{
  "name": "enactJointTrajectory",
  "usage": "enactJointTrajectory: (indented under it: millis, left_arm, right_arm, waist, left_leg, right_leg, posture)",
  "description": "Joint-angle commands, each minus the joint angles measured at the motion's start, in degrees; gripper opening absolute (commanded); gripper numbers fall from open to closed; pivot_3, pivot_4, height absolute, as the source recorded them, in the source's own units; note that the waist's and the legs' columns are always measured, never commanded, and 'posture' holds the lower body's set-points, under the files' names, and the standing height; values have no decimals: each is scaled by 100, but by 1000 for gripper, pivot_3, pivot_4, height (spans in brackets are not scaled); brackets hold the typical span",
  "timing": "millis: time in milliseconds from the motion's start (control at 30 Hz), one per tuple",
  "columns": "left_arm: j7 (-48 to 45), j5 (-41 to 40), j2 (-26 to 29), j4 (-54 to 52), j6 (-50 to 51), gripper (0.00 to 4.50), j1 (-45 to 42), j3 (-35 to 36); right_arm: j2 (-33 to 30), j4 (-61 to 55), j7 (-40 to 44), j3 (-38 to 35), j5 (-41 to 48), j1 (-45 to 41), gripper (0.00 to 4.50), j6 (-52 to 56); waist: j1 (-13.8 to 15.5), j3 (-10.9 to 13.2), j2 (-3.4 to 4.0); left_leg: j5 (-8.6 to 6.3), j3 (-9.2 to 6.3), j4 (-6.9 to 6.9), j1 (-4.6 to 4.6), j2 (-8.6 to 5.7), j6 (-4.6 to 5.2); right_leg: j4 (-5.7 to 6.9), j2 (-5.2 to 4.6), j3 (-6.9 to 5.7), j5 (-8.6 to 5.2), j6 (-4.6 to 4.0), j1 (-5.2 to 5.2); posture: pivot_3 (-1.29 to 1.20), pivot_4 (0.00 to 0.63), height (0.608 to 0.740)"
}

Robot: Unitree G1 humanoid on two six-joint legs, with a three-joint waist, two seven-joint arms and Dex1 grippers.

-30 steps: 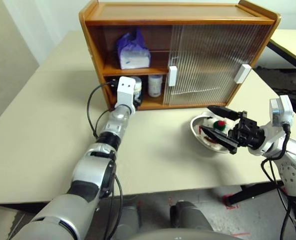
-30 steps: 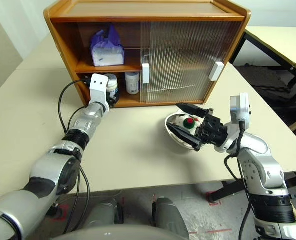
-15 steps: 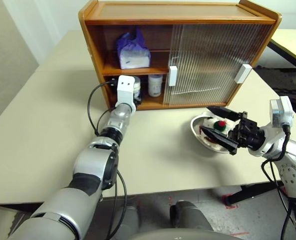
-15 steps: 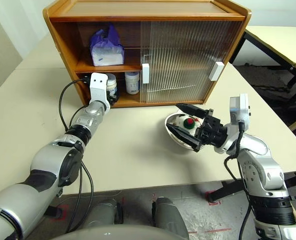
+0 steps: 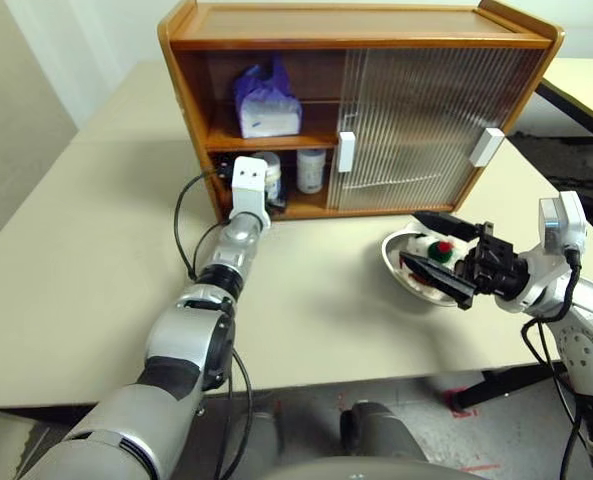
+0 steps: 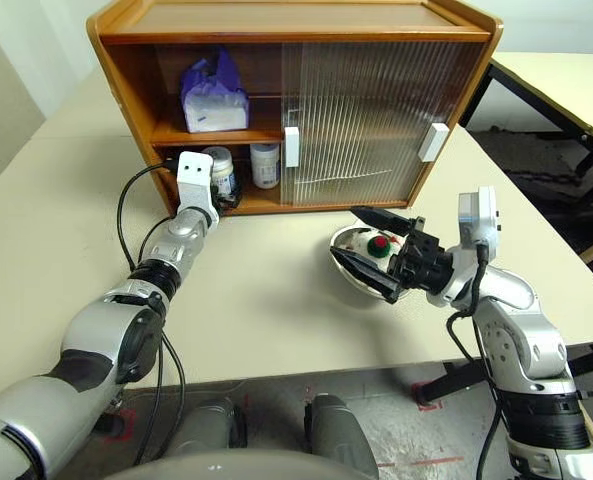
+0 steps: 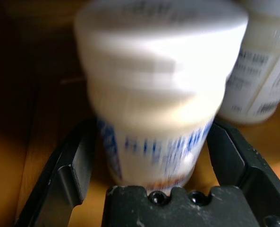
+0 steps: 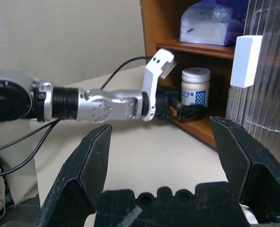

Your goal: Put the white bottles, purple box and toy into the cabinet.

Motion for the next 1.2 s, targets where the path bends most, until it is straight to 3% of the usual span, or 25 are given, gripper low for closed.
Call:
enactJointTrajectory:
  millis: [33,300,367,533,633,733,967,1200]
  left_arm:
    - [-127,104,17,-743,70,4480,388,-170]
    - [-891,-174,193,-3427,1013,4480,1848,-403]
    - [-1279,-366,283,-4088,1280,4122,2182,-441]
    - [-2212,-635,521,-5063,1373,2376,2611,-686]
    - [-3096,-758,612,-5439,962,1141,2549,-1090]
    - [-3299,-698,508,-5446,804,15,2317,-1312]
    - [-3141,-297,-96,-4375,326,15,1447,-1687]
    - [-2330,137,-646,-3128,-189,15,585,-1670]
  right_arm:
    - [38,74,3,69,-29,-65,4500,-30]
    - [142,140,-23,117,-62,-151,4500,-52]
    - [130,154,-6,101,-51,-152,4500,-48]
    - [66,211,60,61,-54,-123,4500,-56]
    - [-55,284,92,-33,-109,17,4500,-83]
    - [-60,210,67,-181,76,115,4500,-58]
    - [5,121,103,-212,206,342,4500,-52]
    - [41,-1,7,-152,149,409,4500,-66]
  waist:
    - [3,0,0]
    - [2,-2,0]
    - [1,-2,1]
    - [13,-3,2]
    - [17,-4,2]
    - [11,-5,4]
    - [-8,-5,4]
    - [-29,-5,4]
  left_leg:
    - [0,0,0,0,1,0]
    - [0,1,0,6,8,0]
    - [0,2,0,8,9,0]
    - [2,3,0,11,8,3]
    - [4,4,0,12,5,6]
    - [6,6,0,15,2,9]
    - [8,7,1,11,2,14]
    - [9,7,0,10,-2,15]
  right_leg:
    - [1,-1,0,0,0,0]
    - [15,-3,3,3,-2,0]
    - [16,-4,3,4,-3,0]
    - [19,-7,3,3,-6,2]
    - [14,-9,3,3,-6,7]
    - [7,-13,4,2,-5,14]
    - [-7,-4,13,-11,20,33]
    - [-11,3,20,-11,24,30]
  posture:
    - [74,0,740]
    - [85,0,740]
    - [86,0,740]
    - [85,0,740]
    - [83,0,740]
    - [70,0,740]
    - [57,0,740]
    - [28,0,740]
